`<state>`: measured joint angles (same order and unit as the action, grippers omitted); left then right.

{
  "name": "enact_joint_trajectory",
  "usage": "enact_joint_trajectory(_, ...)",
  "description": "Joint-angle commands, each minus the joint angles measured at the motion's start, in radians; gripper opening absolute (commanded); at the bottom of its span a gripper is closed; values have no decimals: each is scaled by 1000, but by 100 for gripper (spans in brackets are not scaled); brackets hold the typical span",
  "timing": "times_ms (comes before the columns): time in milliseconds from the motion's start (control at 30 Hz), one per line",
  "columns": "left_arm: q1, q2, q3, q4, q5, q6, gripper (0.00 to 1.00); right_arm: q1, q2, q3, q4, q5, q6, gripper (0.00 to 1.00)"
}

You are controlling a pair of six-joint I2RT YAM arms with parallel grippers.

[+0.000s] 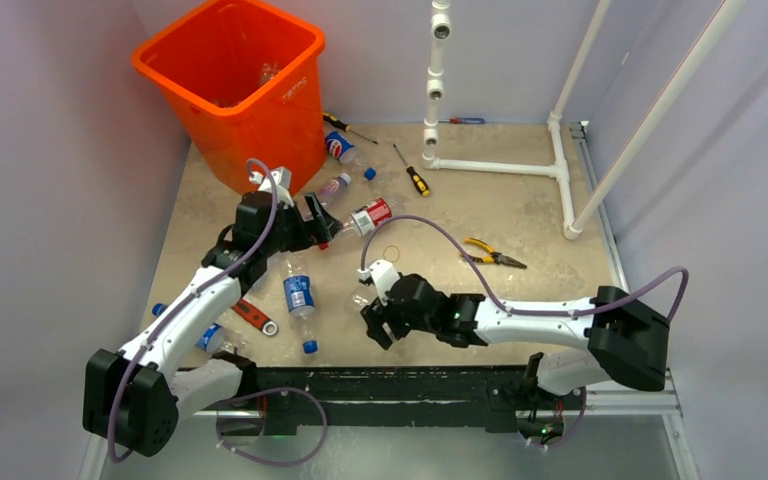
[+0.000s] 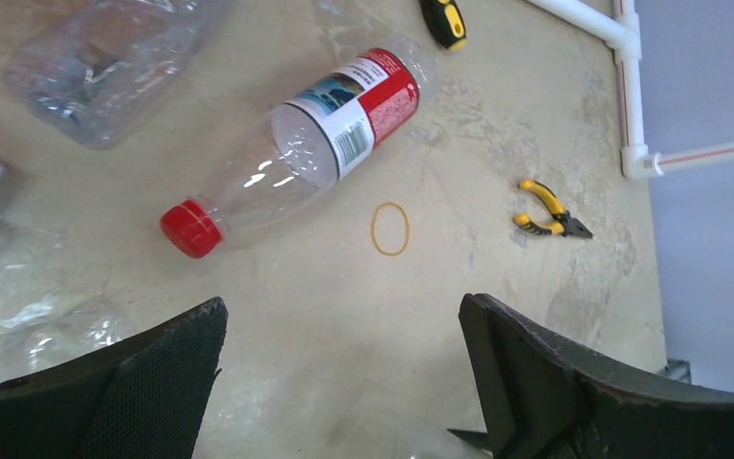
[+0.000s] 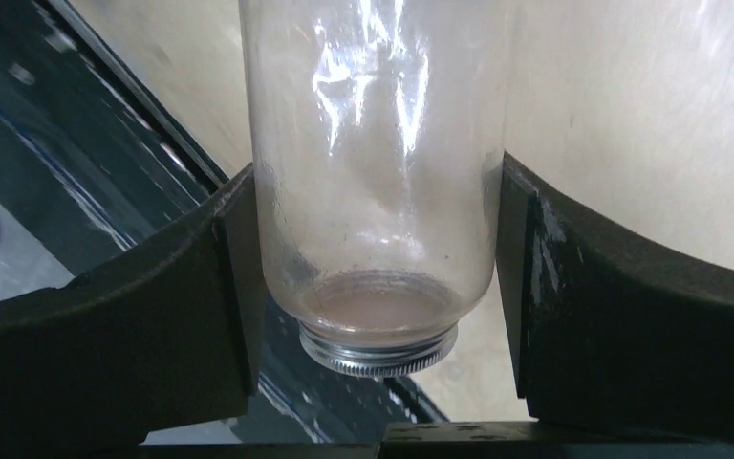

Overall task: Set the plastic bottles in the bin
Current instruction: Move the plastic bottle to the corner of the board.

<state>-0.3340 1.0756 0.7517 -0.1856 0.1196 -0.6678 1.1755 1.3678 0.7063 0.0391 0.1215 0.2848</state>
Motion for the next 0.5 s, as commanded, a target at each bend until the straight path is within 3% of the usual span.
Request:
enact_joint_trajectory(0,-14,54,-7,73,165,34,91,-8,-12,-33,-25,0,87,68)
enact_joint_trajectory(233,-113,137,19,57,146,42,90,-8,94,4,-71,58,98,71)
enact_joint_trajectory(467,-126,180,44,15,103,48,90,-8,100,25,-116,92,142,88)
